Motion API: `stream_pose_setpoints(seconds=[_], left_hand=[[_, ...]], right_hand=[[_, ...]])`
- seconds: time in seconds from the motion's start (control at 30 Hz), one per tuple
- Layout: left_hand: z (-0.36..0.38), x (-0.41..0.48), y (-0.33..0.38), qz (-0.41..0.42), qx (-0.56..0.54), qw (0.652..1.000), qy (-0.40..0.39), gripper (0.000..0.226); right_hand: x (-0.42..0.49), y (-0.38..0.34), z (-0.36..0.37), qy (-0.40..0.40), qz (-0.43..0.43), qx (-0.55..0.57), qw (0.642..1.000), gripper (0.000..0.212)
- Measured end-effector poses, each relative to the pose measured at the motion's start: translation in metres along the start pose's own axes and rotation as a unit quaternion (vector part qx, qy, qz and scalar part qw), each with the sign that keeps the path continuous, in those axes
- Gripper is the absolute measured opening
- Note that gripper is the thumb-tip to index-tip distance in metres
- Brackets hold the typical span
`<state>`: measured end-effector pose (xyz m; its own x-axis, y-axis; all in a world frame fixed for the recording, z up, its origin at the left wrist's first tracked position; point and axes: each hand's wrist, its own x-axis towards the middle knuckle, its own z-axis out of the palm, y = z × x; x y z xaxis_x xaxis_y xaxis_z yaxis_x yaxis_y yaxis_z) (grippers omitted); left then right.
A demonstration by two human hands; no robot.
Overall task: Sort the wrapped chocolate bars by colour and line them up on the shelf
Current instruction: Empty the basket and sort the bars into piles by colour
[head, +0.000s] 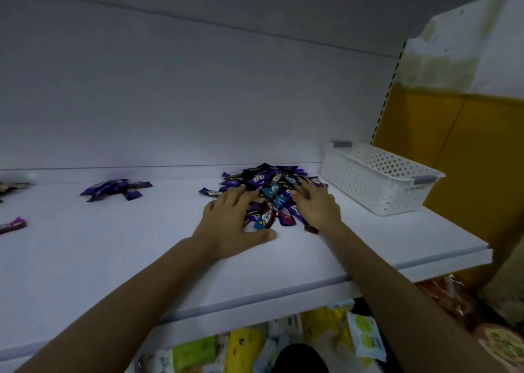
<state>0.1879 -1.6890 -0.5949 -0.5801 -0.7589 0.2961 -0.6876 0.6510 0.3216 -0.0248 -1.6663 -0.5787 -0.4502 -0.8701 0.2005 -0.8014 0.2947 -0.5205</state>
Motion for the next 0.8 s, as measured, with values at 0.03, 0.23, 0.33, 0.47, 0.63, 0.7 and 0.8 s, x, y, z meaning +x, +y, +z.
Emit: stream_pose_setpoints(seconds=[0.03,0.23,0.33,0.47,0.63,0.7,0.8], left_hand=[[0.003,0.008,0.004,-0.022,-0.006,1.000,-0.015,0.104],[0.017,0.051,0.020,-0.049,-0.036,0.996,-0.067,0.120],[0.025,0.068,0.030,-0.035,-0.024,0.999,-0.026,0.116],[0.031,0.077,0.039,-0.016,-0.033,0.998,0.050,0.086],[0.030,0.076,0.042,-0.039,-0.046,0.993,0.100,0.051],[0.029,0.075,0.044,-0.055,-0.050,0.990,0.117,0.045],[0.030,0.073,0.044,-0.063,-0.066,0.986,0.141,0.038]], right_hand=[[-0.001,-0.001,0.006,0.010,-0.038,-0.005,0.999,0.041],[-0.005,0.000,0.008,-0.049,-0.106,0.289,0.950,0.031],[-0.003,0.001,0.007,-0.061,-0.086,0.366,0.925,0.030],[0.004,0.005,0.012,0.049,-0.064,0.311,0.947,0.027],[0.007,0.006,0.016,0.059,-0.085,0.224,0.969,0.029],[0.007,0.003,0.018,0.072,-0.085,0.173,0.979,0.036],[0.001,-0.004,0.022,0.093,-0.109,0.078,0.987,0.043]])
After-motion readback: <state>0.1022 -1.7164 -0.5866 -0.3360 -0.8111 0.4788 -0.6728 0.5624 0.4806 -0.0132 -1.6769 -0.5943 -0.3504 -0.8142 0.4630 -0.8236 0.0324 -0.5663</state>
